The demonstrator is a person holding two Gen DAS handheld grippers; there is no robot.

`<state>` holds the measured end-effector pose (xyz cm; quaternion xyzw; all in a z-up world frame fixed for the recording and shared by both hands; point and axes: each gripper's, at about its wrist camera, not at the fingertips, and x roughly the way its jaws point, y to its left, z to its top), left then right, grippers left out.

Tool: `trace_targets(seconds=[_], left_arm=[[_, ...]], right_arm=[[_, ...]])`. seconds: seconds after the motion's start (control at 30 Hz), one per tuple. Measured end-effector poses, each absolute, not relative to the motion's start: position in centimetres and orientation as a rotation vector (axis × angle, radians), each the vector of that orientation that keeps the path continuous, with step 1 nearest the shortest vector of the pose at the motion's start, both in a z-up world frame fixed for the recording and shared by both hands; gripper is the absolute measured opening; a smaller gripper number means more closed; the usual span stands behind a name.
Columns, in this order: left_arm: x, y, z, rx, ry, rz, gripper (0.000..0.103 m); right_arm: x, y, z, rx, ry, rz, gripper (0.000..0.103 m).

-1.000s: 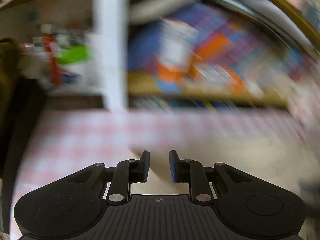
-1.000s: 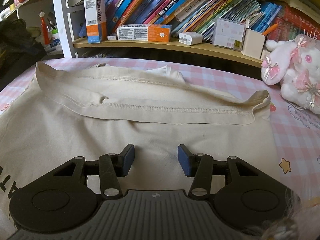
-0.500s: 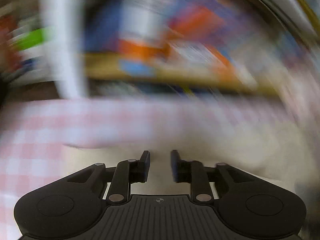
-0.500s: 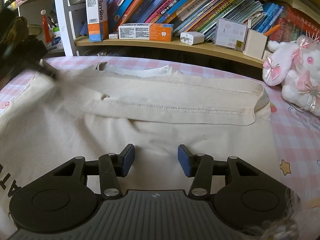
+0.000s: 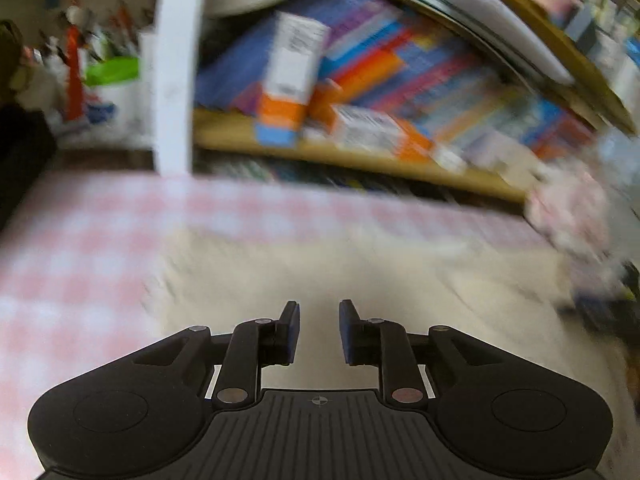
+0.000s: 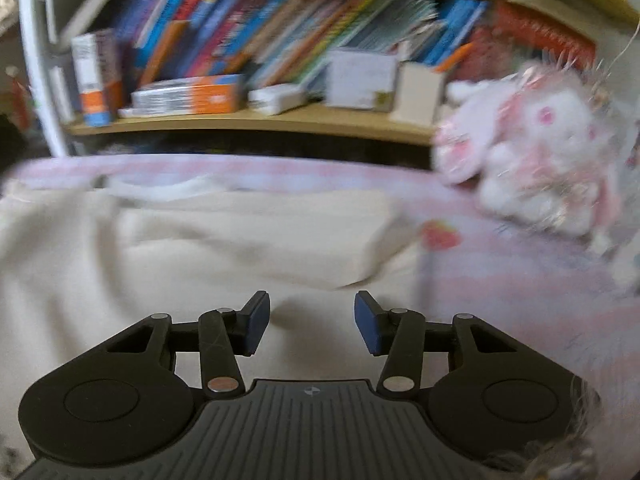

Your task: Fold clothes

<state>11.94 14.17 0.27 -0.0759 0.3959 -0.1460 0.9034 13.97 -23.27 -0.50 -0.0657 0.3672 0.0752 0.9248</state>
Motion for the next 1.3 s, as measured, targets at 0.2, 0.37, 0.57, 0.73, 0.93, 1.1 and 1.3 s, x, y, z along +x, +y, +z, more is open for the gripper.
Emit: trace_targets(seconds=[0.2, 0.37, 0.57, 0.73, 0.93, 1.1, 1.3], left_arm=[[8.5, 11.1, -1.2, -0.050, 0.877, -0.326, 0.024], [8.3, 11.8, -1.3, -0.033, 0.884, -0.246, 0.024], [8.6, 16.8, 0.1, -0.129, 0.830, -0.106, 0.024], [11.5, 20.2, 0.3, -0.187, 0.815, -0.014, 0.024], [14.6, 22.1, 1.2, -0.222, 0.785, 0.035, 0.024], [16.8, 21.7, 0.3, -0.194, 0.819, 0.027, 0.026], [19.0, 21.1, -1.3, -0.170, 0.847, 0.019, 0.040]], right_arm=[[17.1, -23.8, -1.5, -0.362, 0.809, 0.219, 0.047], [21.7, -26.3, -0.3, -0.180, 0.734, -0.016, 0.047], [21.2, -30.5, 0.9, 0.075, 0.777, 0.028, 0.047], [20.2, -30.1, -1.1, 0.143, 0.872, 0.092, 0.042], [20.5, -30.1, -0.7, 0.247, 0.785, 0.037, 0.002], [21.0, -29.7, -2.0, 0.199, 0.871, -0.004, 0.006], [18.1, -28.6, -0.4, 0.149, 0.805, -0.023, 0.030]])
